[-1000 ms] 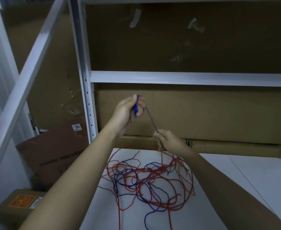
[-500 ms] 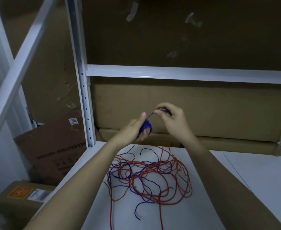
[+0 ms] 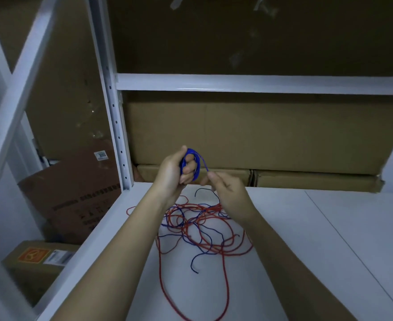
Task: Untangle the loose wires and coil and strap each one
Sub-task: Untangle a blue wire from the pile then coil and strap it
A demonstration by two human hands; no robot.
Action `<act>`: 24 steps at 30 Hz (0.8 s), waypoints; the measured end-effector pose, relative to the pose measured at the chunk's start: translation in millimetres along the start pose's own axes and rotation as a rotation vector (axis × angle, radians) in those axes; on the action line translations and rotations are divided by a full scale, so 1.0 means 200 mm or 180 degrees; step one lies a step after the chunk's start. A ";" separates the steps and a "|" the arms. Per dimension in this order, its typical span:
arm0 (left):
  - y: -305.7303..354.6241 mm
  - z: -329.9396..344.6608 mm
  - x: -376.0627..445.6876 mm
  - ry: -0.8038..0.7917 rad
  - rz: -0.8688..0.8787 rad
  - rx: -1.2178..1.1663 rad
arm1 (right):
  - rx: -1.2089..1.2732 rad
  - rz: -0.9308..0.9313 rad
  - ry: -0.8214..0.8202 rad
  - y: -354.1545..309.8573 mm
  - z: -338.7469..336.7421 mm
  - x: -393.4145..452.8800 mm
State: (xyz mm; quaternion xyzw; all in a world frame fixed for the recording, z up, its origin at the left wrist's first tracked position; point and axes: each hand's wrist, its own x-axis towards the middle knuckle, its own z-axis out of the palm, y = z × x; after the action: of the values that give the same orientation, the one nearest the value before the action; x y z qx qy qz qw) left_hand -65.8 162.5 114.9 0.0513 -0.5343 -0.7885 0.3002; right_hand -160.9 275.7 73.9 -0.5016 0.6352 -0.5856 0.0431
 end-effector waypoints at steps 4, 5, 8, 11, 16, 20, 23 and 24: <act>-0.05 0.02 -0.09 -0.0033 -0.0180 0.0129 | 0.0281 0.0326 0.0204 -0.02 -0.02 -0.12; -0.07 0.02 -0.12 -0.0037 -0.0244 0.0140 | 0.0406 0.0400 0.0283 -0.03 -0.02 -0.16; -0.16 0.04 -0.21 -0.0040 -0.0503 0.0194 | 0.0493 0.0667 0.0217 -0.05 -0.03 -0.30; -0.28 0.12 -0.29 0.0019 -0.0708 0.0523 | 0.0314 0.1001 0.0185 -0.04 -0.05 -0.46; -0.48 0.33 -0.38 -0.0140 -0.1002 0.0623 | -0.0015 0.1259 0.0460 0.00 -0.18 -0.70; -0.62 0.57 -0.39 -0.0469 -0.1183 0.0420 | -0.0061 0.1118 0.0658 0.00 -0.41 -0.84; -0.75 0.78 -0.37 -0.0703 -0.1162 0.0464 | -0.0309 0.1073 0.0875 0.06 -0.62 -0.93; -0.81 0.86 -0.37 -0.0773 -0.1174 0.0478 | -0.0355 0.1102 0.0943 0.09 -0.71 -0.96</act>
State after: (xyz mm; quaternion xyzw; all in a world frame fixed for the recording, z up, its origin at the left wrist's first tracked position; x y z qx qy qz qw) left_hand -143.2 381.9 28.6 0.0749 -0.6053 -0.7884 0.0799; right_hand -167.2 503.1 2.1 -0.2954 0.7426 -0.6007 0.0214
